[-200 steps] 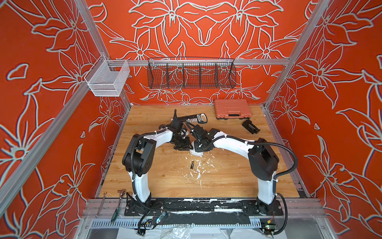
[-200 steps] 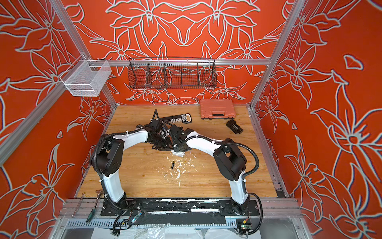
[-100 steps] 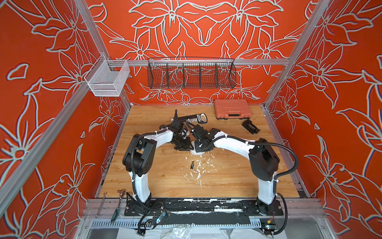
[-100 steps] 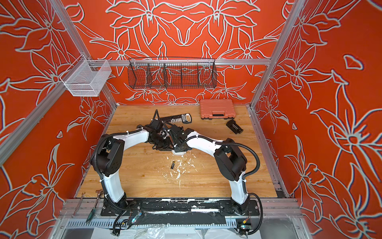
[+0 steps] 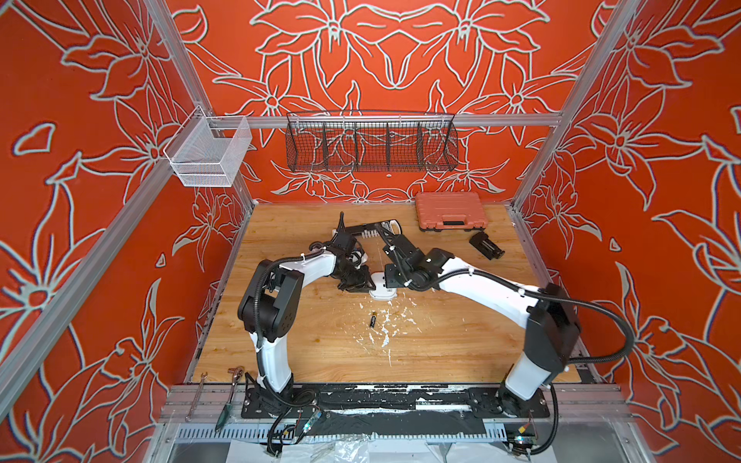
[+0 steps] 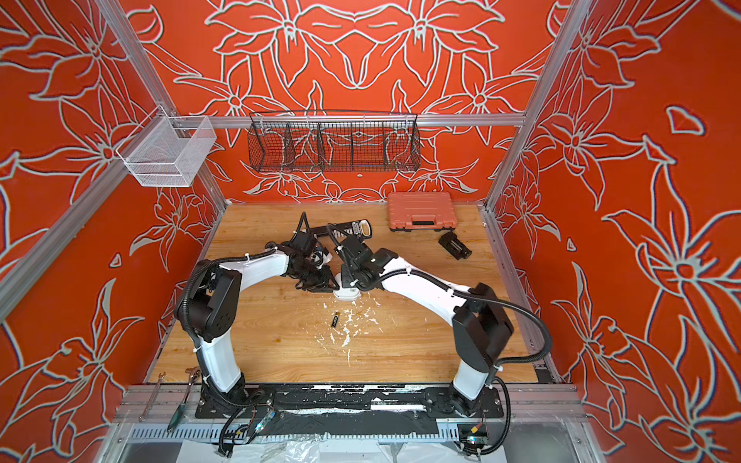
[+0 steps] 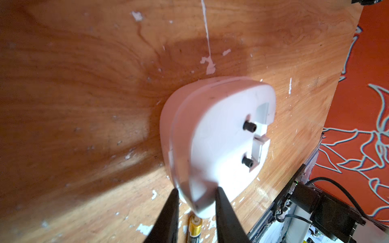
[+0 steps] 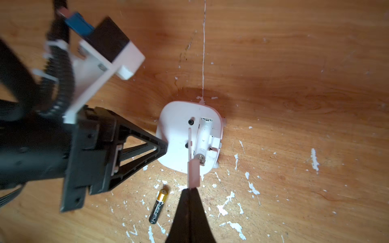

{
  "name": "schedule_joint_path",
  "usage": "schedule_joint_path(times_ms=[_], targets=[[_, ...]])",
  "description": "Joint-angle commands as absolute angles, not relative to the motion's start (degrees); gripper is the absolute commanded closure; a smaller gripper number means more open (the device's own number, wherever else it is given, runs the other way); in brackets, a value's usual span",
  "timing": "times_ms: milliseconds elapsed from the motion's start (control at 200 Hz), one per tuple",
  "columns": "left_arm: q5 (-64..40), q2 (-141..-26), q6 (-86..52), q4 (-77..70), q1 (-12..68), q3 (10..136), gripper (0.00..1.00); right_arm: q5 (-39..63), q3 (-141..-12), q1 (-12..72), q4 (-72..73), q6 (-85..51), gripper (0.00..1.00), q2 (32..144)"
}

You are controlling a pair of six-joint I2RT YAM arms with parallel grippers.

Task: Insert the battery into the alarm
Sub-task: Remove the cover from the alarm, then place the cover at the center of the board.

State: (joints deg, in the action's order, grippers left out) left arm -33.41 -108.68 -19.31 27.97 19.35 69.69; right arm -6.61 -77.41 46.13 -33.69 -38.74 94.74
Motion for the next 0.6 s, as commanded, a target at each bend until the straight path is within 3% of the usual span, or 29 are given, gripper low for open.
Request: schedule_joint_path(times_ms=[0, 280, 595], targets=[[-27.73, -110.18, -18.80, 32.08, 20.17, 68.03, 0.72, -7.45, -72.70, 43.84, -30.49, -39.95, 1.00, 90.85], [-28.04, -106.05, -18.98, 31.38, 20.87, 68.53, 0.66, 3.84, -58.10, 33.02, -17.57, -40.59, 1.00, 88.55], [-22.46, -98.54, -19.29, 34.77, 23.39, 68.95, 0.51, 10.19, -49.81, 28.81, -3.13, -43.38, 1.00, 91.42]])
